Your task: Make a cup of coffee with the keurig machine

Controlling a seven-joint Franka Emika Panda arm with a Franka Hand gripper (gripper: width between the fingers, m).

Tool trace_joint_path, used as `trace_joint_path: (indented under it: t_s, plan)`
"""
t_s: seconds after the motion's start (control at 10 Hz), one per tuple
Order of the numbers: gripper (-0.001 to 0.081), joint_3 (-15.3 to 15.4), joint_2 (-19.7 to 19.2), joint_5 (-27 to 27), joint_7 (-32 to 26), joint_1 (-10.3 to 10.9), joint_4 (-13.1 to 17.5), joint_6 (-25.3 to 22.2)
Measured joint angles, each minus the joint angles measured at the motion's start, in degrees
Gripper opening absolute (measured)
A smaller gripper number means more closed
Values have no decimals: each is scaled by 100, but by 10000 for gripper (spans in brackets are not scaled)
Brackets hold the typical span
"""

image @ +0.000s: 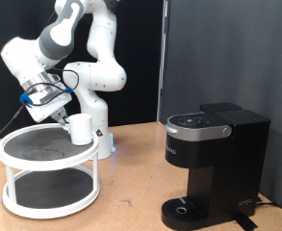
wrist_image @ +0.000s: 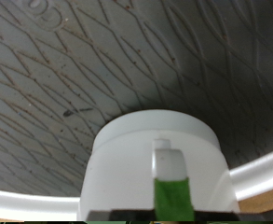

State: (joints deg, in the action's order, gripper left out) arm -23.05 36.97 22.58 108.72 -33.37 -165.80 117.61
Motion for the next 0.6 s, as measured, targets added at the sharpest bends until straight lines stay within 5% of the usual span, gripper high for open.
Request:
trace_joint_path:
  t_s: [0.6]
  plan:
    - [5,271,535,456,1152,13,359,-606]
